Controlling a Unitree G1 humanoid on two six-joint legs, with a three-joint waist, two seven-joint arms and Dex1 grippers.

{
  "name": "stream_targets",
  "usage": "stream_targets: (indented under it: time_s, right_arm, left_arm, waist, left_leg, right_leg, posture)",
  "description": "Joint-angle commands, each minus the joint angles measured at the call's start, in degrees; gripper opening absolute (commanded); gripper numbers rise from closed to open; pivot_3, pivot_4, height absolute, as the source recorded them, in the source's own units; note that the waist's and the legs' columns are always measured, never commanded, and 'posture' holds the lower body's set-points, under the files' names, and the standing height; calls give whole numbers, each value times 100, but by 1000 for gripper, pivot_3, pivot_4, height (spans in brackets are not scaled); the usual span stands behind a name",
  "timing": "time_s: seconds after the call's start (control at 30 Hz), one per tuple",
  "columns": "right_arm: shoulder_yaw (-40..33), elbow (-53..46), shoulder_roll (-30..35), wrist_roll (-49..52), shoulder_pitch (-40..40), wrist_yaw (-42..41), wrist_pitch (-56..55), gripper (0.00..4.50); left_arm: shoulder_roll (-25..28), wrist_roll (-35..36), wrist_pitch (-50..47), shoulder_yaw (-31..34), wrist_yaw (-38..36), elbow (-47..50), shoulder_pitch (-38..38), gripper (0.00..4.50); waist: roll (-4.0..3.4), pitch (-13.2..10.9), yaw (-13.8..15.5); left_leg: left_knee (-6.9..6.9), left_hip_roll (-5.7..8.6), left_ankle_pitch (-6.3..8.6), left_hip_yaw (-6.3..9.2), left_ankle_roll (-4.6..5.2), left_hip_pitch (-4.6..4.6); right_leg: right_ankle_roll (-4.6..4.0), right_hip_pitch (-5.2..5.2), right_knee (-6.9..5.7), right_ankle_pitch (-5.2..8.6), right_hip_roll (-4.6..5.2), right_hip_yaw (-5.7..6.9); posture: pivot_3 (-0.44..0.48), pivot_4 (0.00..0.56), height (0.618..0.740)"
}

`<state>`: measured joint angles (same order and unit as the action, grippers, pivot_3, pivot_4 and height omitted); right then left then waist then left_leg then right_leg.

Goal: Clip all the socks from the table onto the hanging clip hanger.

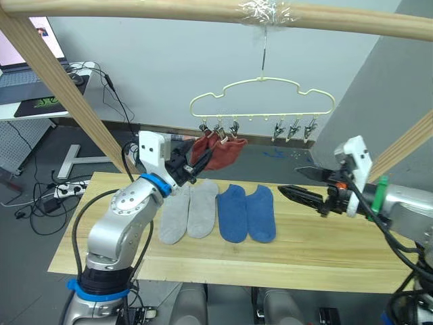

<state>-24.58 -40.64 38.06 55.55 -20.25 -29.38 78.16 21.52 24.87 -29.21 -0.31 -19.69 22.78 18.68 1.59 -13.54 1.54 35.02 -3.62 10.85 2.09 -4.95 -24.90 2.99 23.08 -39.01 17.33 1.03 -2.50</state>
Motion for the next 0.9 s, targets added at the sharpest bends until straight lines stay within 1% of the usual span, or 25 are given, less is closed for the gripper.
stream_targets:
  time_s: [0.03,0.27,0.47,0.6,0.77,0.87,0.9]
  right_arm:
    - [-395,-246,304,351,84,-165,-341,4431]
    - [-521,-179,794,596,237,-66,-752,4431]
    - [-524,-229,951,886,426,177,-940,4431]
    - [-470,-244,1014,1029,551,372,-1060,4431]
    - [-569,-252,1201,1331,662,516,-1176,4431]
    - [-708,-187,1389,1483,639,599,-1278,4500]
    - [-749,-159,1449,1538,620,642,-1317,4500]
  left_arm:
    - [-138,-301,397,-163,-29,-14,143,2809]
    - [-547,-835,919,-414,85,-461,294,2809]
    - [-812,-1105,1223,-508,72,-731,338,2809]
    - [-880,-1166,1247,-463,71,-745,373,2809]
    - [-929,-1144,1213,-432,51,-696,391,2809]
    - [-1008,-1201,1217,-478,98,-715,406,2243]
    - [-1034,-1227,1201,-500,114,-729,409,1958]
  waist:
    - [2,1,-8]
    - [3,6,-12]
    - [3,8,-17]
    - [3,9,-22]
    - [3,9,-23]
    - [3,9,-26]
    - [3,9,-27]
  left_leg:
    - [0,-1,0,0,0,0]
    - [12,2,-1,0,2,0]
    - [18,2,-2,0,3,1]
    - [21,2,-3,2,5,3]
    - [33,2,-3,3,6,4]
    - [60,1,-1,10,9,4]
    - [73,1,2,12,14,4]
  right_leg:
    - [0,0,0,0,-1,0]
    - [0,-6,-2,-1,0,-1]
    - [-1,-8,-5,-3,0,0]
    - [-2,-13,-6,-4,-1,2]
    - [-1,-21,-6,-5,-1,2]
    - [-1,-37,-7,-5,-1,7]
    - [-1,-45,-7,-5,-1,8]
  posture:
    - [99,176,740]
    - [58,170,740]
    - [51,171,740]
    - [37,173,740]
    - [33,175,740]
    - [24,177,740]
    - [20,178,740]
